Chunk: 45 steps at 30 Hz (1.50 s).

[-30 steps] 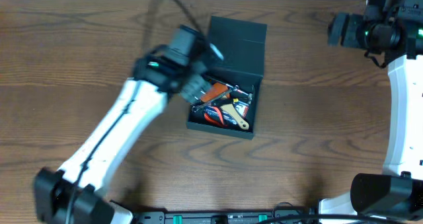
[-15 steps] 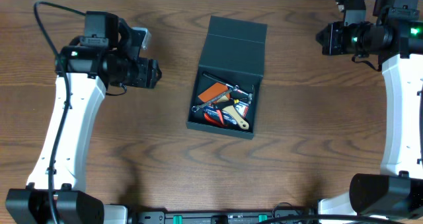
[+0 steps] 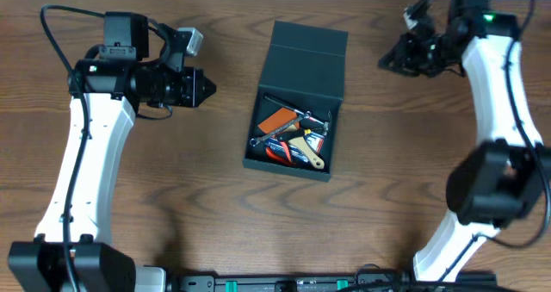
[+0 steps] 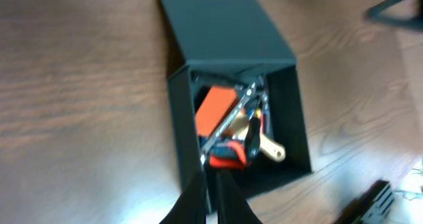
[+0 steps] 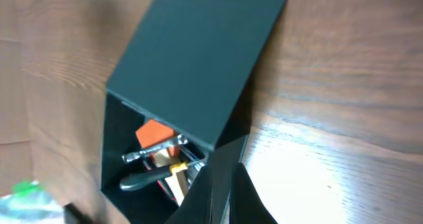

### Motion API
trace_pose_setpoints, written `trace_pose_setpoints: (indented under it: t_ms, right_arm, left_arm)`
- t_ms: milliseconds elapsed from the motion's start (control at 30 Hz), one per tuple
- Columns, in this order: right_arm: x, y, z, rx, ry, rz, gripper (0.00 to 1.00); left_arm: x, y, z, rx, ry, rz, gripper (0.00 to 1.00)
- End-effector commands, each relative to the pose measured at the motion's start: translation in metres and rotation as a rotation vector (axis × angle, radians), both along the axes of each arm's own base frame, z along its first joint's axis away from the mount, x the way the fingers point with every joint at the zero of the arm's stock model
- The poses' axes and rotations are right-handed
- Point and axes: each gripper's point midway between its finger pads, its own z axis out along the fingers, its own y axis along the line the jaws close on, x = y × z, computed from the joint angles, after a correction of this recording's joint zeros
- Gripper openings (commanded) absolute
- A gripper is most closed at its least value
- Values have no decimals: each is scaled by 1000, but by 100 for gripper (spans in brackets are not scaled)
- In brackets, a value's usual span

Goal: Pack container
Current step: 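Move both grippers to the lid's side edges, left and right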

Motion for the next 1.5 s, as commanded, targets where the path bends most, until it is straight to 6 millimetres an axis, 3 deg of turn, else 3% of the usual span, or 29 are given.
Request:
trace_pose_setpoints:
  t_ms: [0, 200, 433, 700, 1033, 1467]
  right_arm:
    - [1, 9, -13, 68, 48, 3, 1]
    - [1, 8, -40, 80, 121, -9, 1]
    - [4, 6, -46, 131, 170, -62, 1]
    - [7, 9, -62, 238, 222, -72, 1]
    - [10, 12, -101, 285, 283, -71, 1]
    - [29, 31, -96, 496, 175, 1, 1]
  left_arm:
    - [11, -10, -11, -102, 76, 18, 6]
    - [38, -22, -40, -258, 178, 35, 6]
    - [60, -21, -70, -401, 279, 65, 6]
    - [76, -21, -93, -493, 345, 93, 6]
    - [95, -26, -110, -588, 376, 102, 6]
    - [120, -37, -124, -795, 411, 29, 6]
